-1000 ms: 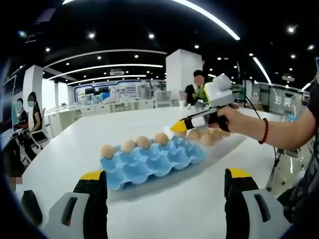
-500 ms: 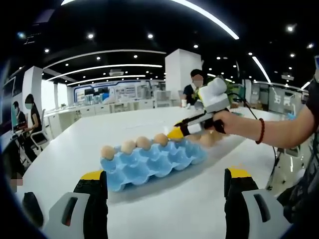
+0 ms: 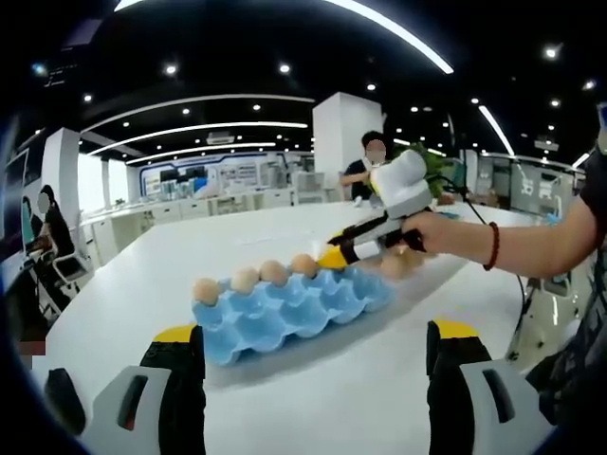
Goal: Place the egg into an empty slot of the egg tray after lifting it from the table, then release the egg inside the slot.
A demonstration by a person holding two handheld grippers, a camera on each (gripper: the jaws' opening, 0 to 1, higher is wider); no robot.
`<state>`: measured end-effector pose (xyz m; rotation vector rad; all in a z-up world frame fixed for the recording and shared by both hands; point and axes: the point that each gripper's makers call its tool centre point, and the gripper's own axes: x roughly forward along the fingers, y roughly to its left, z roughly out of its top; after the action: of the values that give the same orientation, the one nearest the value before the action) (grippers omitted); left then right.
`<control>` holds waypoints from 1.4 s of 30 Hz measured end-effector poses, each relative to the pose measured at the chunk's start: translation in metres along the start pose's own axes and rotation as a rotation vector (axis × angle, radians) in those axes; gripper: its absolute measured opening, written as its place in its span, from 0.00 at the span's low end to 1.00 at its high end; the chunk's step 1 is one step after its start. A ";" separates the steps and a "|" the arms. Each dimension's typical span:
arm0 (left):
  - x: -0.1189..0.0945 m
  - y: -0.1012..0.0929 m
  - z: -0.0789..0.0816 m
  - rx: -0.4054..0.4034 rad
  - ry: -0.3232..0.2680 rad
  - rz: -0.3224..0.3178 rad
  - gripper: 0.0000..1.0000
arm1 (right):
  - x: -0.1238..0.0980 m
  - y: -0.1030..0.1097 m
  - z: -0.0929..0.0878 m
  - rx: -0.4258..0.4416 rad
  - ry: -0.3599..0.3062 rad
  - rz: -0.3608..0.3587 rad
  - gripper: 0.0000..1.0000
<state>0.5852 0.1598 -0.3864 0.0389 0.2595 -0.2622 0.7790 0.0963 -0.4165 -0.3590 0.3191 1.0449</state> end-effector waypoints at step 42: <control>-0.004 -0.014 0.005 0.003 -0.013 -0.010 1.00 | -0.025 -0.016 -0.003 0.163 -0.018 -0.054 0.78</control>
<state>0.5788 0.1474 -0.3804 0.0391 0.2464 -0.2726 0.7813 0.0688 -0.4064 -0.2103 0.3742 0.9612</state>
